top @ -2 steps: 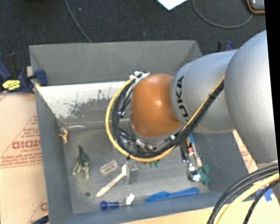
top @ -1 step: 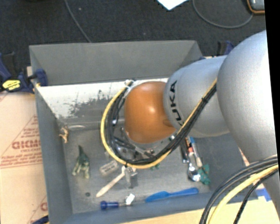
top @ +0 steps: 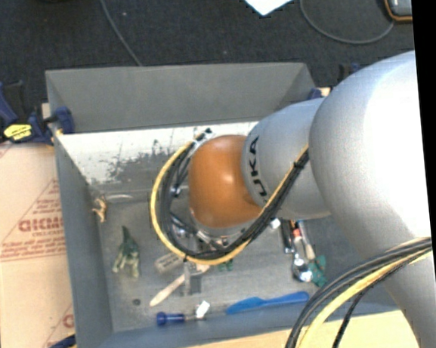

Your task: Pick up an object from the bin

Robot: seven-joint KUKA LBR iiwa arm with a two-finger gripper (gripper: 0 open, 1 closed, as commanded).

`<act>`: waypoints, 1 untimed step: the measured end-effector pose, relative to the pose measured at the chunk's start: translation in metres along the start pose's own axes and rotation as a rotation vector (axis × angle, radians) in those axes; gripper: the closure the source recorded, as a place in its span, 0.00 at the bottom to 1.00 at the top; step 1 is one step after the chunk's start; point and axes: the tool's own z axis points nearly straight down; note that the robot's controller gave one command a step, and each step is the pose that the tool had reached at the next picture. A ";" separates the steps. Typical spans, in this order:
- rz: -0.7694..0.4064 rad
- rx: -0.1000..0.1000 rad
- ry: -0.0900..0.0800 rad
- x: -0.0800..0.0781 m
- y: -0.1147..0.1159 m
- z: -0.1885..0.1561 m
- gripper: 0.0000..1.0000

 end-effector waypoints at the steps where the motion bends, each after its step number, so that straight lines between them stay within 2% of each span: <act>1: -0.160 -0.001 0.003 0.002 -0.014 -0.002 1.00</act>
Offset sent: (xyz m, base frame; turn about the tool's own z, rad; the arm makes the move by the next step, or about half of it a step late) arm 0.0000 0.0000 0.0000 0.0000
